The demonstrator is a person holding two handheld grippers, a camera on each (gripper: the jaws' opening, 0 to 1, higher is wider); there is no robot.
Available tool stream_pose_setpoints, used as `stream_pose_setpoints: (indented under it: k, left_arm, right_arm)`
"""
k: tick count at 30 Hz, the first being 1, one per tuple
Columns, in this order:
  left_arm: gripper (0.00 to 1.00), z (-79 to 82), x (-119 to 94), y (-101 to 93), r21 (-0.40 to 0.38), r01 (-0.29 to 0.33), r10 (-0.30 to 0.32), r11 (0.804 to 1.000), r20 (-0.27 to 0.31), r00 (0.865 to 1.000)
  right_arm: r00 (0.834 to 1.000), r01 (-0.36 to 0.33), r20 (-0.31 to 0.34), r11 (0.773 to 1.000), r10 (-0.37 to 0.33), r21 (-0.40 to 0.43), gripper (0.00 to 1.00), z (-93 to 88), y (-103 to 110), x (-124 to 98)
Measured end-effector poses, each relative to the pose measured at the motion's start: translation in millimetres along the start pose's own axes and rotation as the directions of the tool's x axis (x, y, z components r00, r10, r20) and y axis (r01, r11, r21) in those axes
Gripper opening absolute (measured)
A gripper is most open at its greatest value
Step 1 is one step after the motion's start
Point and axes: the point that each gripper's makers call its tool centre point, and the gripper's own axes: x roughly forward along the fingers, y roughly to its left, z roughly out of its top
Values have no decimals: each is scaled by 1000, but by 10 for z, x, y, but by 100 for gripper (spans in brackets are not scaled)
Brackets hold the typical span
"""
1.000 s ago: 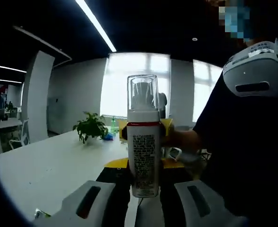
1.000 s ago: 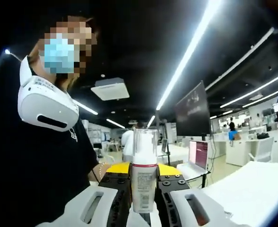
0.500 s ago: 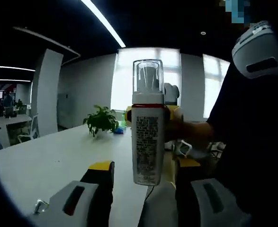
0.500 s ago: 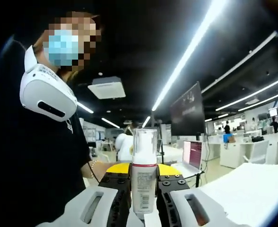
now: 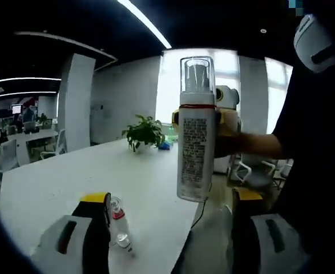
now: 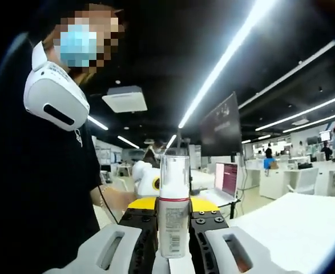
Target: Arrange the skincare products in the storage area until every visible bottle or jar stands upright without overlapping.
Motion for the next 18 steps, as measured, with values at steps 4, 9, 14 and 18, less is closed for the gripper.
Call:
stream_pose_setpoints:
  k: [4, 9, 14, 18]
  left_arm:
    - [89, -63, -17, 40, -11, -39, 39, 999, -5, 999]
    - [95, -31, -30, 88, -28, -82, 83, 996, 36, 996]
    - [99, -32, -65, 165, -30, -117, 118, 993, 42, 992]
    - [99, -94, -85, 188, -34, -128, 129, 991, 31, 991]
  right_arm:
    - [1000, 29, 9, 1000, -29, -1, 9, -62, -89, -65]
    - [997, 61, 50, 997, -59, -41, 9, -76, -216, -184]
    - [994, 102, 48, 994, -100, -41, 9, -203, -369, -296]
    - [991, 128, 48, 992, -127, -20, 9, -323, -473, -362]
